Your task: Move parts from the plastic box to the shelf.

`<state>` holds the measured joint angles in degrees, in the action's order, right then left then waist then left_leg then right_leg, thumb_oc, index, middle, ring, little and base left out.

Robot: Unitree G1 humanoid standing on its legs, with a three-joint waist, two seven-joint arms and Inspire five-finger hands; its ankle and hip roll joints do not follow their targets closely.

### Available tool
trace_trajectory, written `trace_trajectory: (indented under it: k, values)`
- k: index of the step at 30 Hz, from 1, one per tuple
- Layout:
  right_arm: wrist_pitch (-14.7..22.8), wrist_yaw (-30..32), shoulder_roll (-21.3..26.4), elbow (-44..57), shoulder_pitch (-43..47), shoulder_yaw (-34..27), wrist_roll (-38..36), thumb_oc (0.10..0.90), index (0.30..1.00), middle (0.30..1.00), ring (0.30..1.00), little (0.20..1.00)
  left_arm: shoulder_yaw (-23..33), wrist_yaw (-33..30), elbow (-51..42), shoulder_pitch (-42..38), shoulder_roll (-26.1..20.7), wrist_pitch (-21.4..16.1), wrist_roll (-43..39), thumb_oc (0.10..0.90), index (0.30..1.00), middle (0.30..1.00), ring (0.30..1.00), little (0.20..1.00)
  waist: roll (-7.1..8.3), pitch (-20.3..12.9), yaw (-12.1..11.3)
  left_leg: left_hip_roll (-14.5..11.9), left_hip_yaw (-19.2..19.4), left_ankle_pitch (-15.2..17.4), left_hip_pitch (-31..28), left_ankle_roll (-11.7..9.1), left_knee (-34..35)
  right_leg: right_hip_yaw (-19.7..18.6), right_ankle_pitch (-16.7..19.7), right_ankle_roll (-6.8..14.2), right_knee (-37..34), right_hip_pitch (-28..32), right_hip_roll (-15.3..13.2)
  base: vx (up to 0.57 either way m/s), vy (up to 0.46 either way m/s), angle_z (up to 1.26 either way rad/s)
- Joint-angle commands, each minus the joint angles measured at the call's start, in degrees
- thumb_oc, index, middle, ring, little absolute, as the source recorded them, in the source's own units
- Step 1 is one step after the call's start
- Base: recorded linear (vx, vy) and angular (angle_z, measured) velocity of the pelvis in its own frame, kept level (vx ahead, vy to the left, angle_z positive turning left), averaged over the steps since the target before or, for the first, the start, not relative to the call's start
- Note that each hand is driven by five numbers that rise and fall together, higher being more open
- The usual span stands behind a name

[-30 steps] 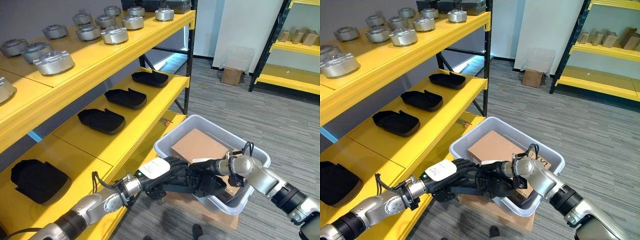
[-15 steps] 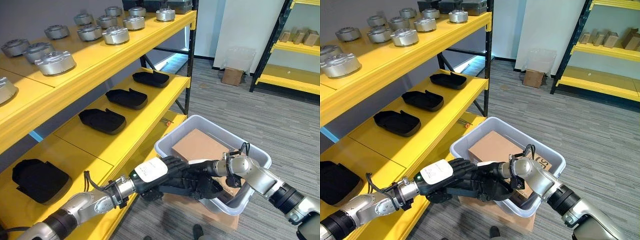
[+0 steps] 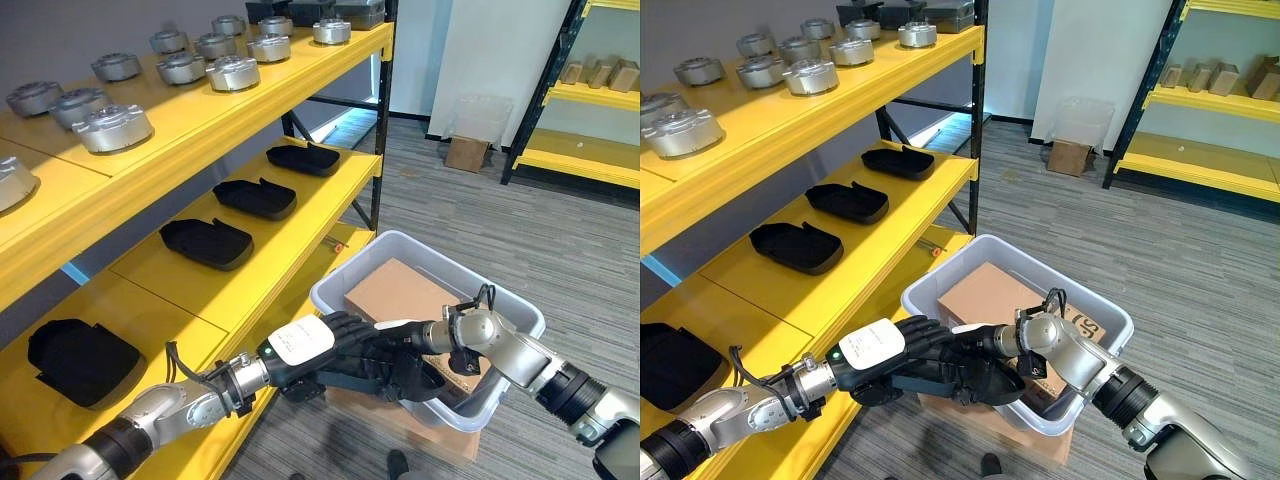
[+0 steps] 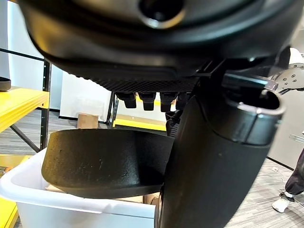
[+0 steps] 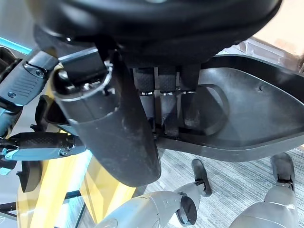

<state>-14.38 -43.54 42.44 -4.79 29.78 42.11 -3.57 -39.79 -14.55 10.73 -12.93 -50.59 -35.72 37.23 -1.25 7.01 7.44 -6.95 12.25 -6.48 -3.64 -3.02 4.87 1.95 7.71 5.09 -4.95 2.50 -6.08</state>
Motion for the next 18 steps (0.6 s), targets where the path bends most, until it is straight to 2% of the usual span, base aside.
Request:
trace_trajectory:
  k: [1, 11, 18]
  values:
    - [5.69, -0.62, -3.43, 6.28, 8.87, 0.41, -6.37, 0.4, 0.3, 0.3, 0.3, 0.3, 2.7, -1.77, -0.66, -9.1, -0.33, -3.87, -4.61, 0.9, 1.0, 1.0, 1.0, 1.0, 1.52, -2.0, -1.12, 0.99, 2.45, 10.46, -5.41, 1.81, 0.13, 0.5, -4.68, 2.88, 0.14, 0.97, -0.85, 0.0, 0.0, 0.0]
    - [6.9, 0.44, -4.64, 6.79, 9.37, 1.09, -7.66, 0.4, 0.3, 0.3, 0.3, 0.3, 0.98, 0.12, -1.8, -9.65, 1.82, -6.33, -9.27, 0.9, 1.0, 1.0, 1.0, 1.0, 1.39, -2.18, -0.83, 1.34, 2.6, 10.71, -5.51, 2.11, 0.02, 0.23, -4.66, 2.81, 0.29, 0.91, -0.74, 0.0, 0.0, 0.0]
    - [7.74, 0.72, -5.4, 6.22, 9.49, 1.18, -7.69, 0.4, 0.3, 0.3, 0.3, 0.3, 0.86, -0.25, -2.25, -9.37, 4.84, -5.55, -11.05, 0.9, 1.0, 1.0, 1.0, 1.0, 1.53, -2.25, -0.85, 1.48, 2.41, 10.9, -5.55, 2.24, -0.04, 0.14, -4.77, 2.68, 0.43, 1.01, -0.68, 0.0, 0.0, 0.0]
